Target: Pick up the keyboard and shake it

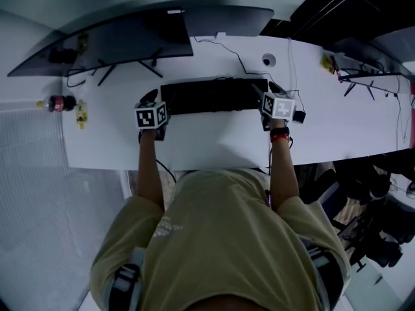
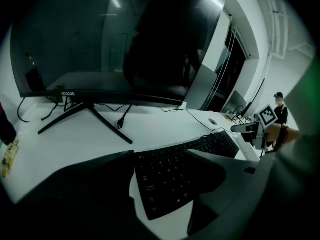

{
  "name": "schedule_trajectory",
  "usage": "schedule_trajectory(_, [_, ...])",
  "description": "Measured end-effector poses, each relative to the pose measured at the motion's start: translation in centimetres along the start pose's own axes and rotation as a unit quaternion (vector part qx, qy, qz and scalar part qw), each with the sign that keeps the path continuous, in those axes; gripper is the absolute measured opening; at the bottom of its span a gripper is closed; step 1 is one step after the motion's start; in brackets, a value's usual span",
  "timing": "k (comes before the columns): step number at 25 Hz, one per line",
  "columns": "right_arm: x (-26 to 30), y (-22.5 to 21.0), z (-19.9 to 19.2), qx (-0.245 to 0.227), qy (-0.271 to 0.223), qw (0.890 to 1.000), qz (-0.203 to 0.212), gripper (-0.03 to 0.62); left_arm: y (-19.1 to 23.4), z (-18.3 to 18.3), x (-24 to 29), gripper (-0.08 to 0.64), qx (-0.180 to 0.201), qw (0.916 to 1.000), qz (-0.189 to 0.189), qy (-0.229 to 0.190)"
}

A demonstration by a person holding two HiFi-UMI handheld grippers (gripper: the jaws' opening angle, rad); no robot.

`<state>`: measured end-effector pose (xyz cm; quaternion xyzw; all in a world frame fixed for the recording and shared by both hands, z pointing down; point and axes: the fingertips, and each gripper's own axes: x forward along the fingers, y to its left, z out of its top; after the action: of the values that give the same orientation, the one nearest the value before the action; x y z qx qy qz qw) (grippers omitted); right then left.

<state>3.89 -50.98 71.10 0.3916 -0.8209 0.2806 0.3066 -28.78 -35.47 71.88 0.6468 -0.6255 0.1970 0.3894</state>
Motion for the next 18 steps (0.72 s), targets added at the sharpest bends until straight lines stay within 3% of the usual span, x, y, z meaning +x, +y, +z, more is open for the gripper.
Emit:
schedule_trajectory(10, [3.1, -2.1, -1.0, 0.005, 0.033, 0.999, 0.006, 0.331, 2.5, -0.9, 3.1, 0.327, -0.021, 0.9993, -0.014, 0.028])
schedule_trajectory(18, [4.5, -2.7, -1.0, 0.013, 0.038, 0.999, 0.012, 0.331, 3.6, -1.2, 5.1, 0.327, -0.062, 0.9965, -0.031, 0.048])
